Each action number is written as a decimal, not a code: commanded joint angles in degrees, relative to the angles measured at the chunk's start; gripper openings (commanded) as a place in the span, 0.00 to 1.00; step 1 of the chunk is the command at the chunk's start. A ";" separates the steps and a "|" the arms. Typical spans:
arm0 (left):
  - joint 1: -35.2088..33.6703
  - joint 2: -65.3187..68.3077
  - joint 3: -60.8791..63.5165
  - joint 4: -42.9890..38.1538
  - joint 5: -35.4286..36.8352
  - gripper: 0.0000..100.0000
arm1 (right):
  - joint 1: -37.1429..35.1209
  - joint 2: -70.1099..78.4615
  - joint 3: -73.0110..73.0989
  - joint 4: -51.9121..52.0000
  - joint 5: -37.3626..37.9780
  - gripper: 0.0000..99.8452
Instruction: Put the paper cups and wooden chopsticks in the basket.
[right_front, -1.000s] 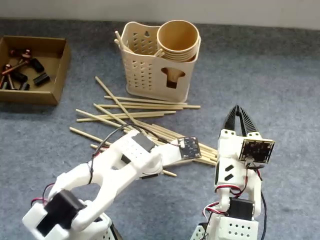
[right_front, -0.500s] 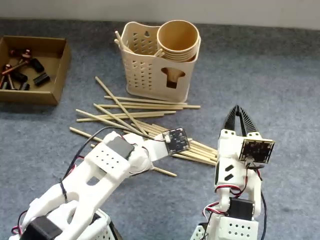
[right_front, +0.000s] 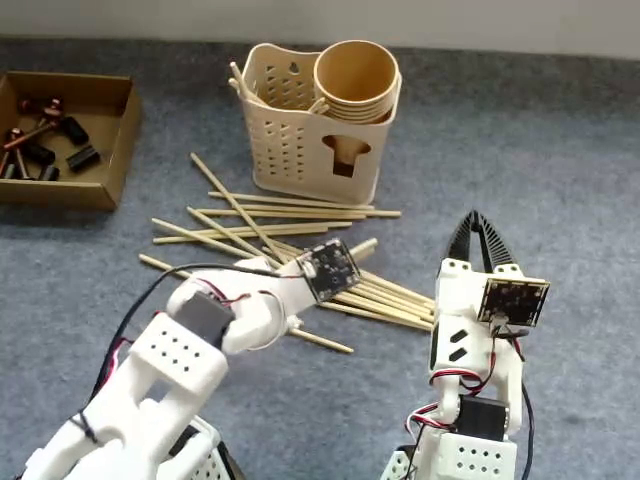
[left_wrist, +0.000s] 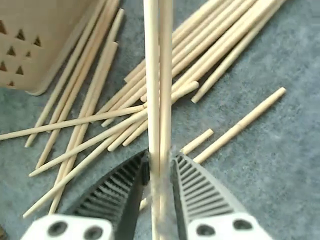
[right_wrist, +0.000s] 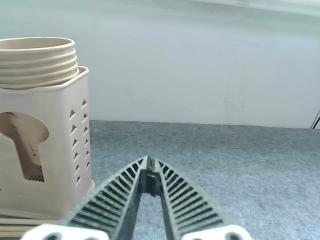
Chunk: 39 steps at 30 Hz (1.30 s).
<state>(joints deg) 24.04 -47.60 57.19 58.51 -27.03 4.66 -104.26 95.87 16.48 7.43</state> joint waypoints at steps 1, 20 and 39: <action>-2.95 -5.32 -0.48 -0.09 3.16 0.01 | 0.13 -0.84 1.71 0.13 0.35 0.01; -3.38 -29.49 -0.57 -6.86 13.36 0.01 | 0.13 -0.84 1.71 0.13 0.35 0.01; -3.47 -31.34 -0.75 -29.45 15.82 0.01 | 0.13 -0.84 1.71 0.13 0.26 0.01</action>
<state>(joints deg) 21.49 -78.99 57.19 33.27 -11.56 4.66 -104.26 95.87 16.48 7.43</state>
